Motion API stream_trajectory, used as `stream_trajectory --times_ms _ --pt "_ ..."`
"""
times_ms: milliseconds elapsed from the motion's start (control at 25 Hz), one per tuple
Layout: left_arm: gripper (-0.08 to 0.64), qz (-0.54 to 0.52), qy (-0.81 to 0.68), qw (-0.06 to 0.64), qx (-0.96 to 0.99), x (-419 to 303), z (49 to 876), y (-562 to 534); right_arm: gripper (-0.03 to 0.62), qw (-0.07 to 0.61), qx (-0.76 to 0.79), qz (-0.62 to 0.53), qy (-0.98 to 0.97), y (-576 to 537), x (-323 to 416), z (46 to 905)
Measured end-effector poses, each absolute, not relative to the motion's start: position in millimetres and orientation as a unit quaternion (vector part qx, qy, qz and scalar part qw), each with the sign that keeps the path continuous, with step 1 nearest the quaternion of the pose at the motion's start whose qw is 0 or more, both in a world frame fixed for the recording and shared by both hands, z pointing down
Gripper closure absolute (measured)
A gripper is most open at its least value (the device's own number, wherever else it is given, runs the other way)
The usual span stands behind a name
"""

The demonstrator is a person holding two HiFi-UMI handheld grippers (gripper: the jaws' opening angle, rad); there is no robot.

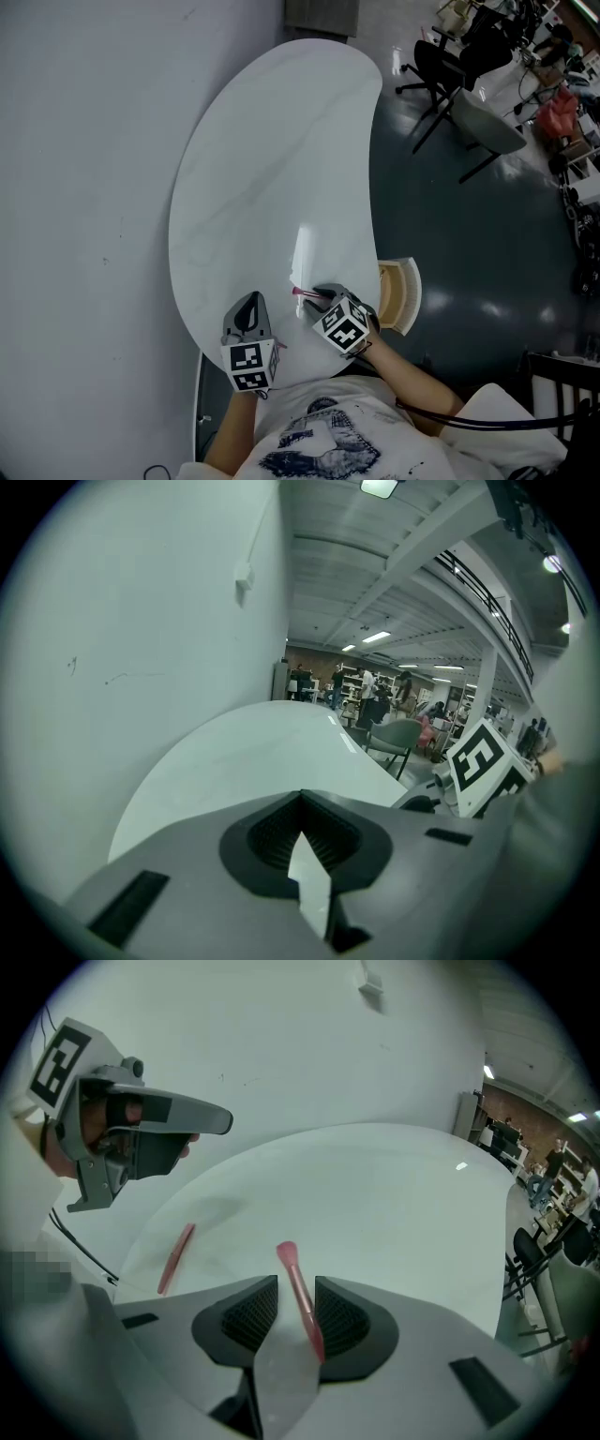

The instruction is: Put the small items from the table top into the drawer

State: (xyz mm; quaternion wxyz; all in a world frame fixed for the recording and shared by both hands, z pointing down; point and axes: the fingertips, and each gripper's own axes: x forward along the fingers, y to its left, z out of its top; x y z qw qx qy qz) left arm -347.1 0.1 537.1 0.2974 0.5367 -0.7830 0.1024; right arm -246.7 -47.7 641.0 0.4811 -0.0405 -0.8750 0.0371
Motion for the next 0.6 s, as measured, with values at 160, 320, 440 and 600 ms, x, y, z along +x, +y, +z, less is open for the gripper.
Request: stream_trajectory --times_ms 160,320,440,600 --pt "0.537 0.102 -0.783 0.3 0.536 -350.7 539.4 -0.7 0.485 0.488 -0.043 0.029 -0.871 -49.5 -251.6 644.8" --pt "0.537 0.101 -0.785 0.299 0.533 -352.8 538.1 1.3 0.499 0.493 -0.044 0.028 -0.869 -48.0 -253.1 648.7" --pt "0.537 0.102 -0.788 0.297 0.53 -353.9 537.6 3.5 0.511 0.493 -0.045 0.026 -0.869 -47.4 -252.8 651.4" --pt "0.537 0.1 -0.791 0.298 0.525 -352.0 532.3 6.2 0.531 0.489 -0.038 0.03 -0.871 -48.2 -250.3 649.3"
